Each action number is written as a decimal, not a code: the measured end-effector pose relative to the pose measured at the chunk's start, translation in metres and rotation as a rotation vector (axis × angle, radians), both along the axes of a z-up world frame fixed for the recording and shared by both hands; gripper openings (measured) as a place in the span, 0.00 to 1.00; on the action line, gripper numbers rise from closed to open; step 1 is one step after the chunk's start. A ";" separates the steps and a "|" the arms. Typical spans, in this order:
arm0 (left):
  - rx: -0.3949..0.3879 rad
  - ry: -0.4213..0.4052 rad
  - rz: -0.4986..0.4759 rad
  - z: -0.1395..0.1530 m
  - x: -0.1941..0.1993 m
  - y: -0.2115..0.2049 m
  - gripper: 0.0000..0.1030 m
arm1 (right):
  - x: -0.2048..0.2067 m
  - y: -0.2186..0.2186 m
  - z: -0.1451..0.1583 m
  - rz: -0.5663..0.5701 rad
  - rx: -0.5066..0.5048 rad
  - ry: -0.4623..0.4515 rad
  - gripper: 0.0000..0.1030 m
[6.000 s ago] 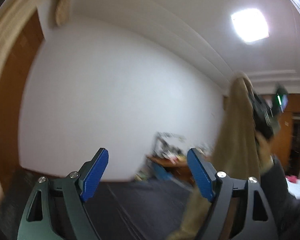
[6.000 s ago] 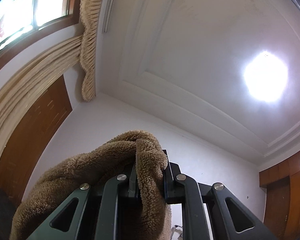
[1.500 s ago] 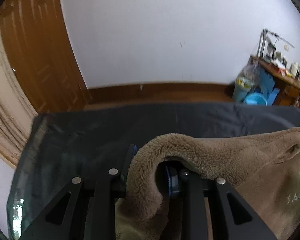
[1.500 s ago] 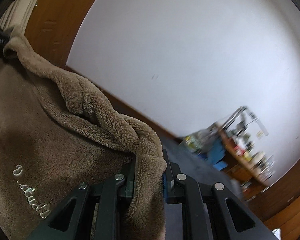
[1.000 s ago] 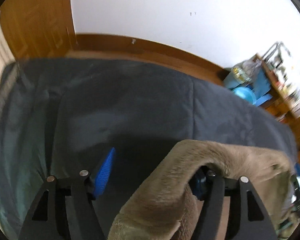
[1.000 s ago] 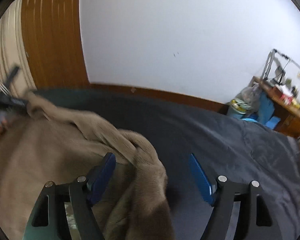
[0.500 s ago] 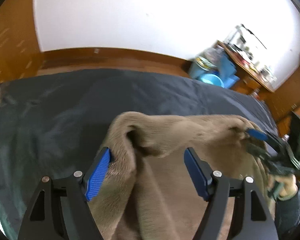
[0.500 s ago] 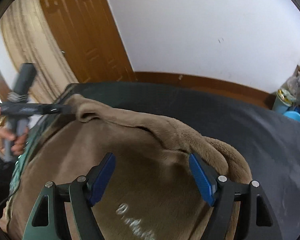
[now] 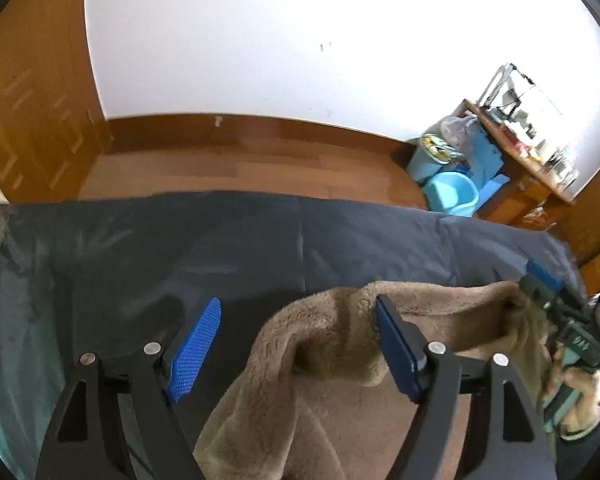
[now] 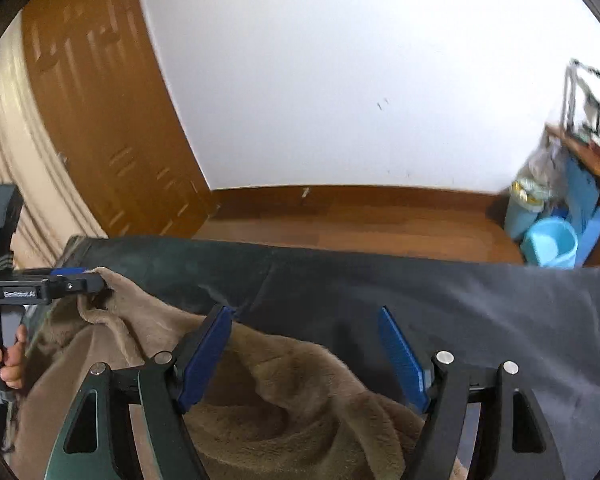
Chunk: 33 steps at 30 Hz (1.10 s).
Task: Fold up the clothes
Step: 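Lower both held corners and lay the blanket flat onto the bed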
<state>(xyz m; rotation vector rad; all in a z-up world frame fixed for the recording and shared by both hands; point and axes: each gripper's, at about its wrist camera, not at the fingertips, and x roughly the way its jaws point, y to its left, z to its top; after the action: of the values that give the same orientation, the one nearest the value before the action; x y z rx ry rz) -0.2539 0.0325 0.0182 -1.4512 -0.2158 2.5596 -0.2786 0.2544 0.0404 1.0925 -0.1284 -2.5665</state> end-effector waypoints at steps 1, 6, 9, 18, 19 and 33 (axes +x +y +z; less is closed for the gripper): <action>0.012 -0.002 -0.012 0.000 0.004 -0.002 0.78 | 0.003 0.002 -0.001 0.004 -0.003 -0.008 0.75; 0.024 0.015 -0.032 0.006 0.023 -0.006 0.78 | 0.035 -0.003 0.013 0.016 0.119 0.044 0.75; 0.044 0.036 -0.037 0.014 0.032 -0.009 0.79 | 0.048 -0.012 0.018 0.039 0.252 0.057 0.75; -0.253 0.047 -0.102 -0.009 0.028 0.026 0.79 | 0.008 -0.019 -0.016 -0.035 0.537 -0.010 0.75; -0.269 0.040 -0.084 -0.014 0.022 0.027 0.79 | 0.001 -0.019 -0.018 -0.051 0.529 -0.008 0.75; -0.099 -0.068 0.075 -0.034 -0.011 -0.011 0.89 | -0.019 -0.009 -0.020 -0.168 0.457 0.013 0.82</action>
<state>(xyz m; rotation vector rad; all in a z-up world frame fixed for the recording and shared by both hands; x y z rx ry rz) -0.2648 0.0214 -0.0160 -1.5965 -0.1584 2.6157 -0.2972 0.2456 0.0209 1.2623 0.4070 -2.8337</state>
